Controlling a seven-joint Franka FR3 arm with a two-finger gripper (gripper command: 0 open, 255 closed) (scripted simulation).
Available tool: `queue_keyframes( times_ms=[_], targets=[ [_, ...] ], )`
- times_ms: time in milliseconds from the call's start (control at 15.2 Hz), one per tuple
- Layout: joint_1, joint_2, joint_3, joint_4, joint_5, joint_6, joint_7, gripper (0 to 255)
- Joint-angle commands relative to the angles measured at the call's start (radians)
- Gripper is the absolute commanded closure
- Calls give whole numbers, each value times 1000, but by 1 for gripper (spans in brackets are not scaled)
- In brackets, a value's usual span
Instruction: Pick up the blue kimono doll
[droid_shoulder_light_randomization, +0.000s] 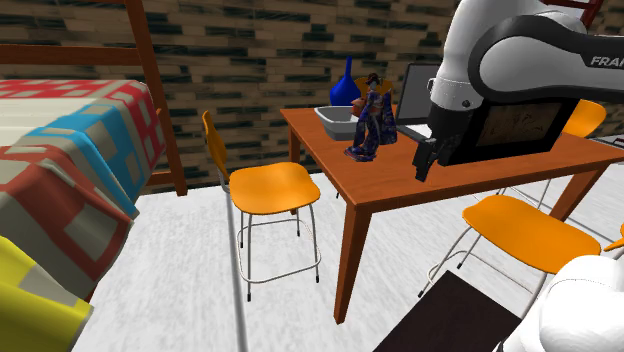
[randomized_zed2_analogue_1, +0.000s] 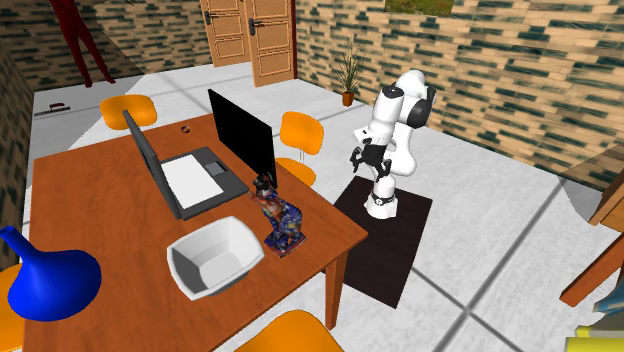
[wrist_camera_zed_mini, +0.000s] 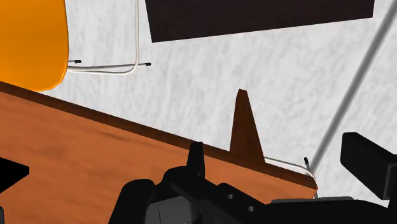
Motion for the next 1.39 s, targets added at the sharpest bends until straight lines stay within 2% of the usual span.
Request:
queue_keyframes(
  times_ms=[0,660,1320],
  targets=[
    [0,0,0,0,0,0,0,0],
    [-111,313,79,197,-28,227,325,0],
    [-204,619,113,507,-137,314,643,0]
  ],
)
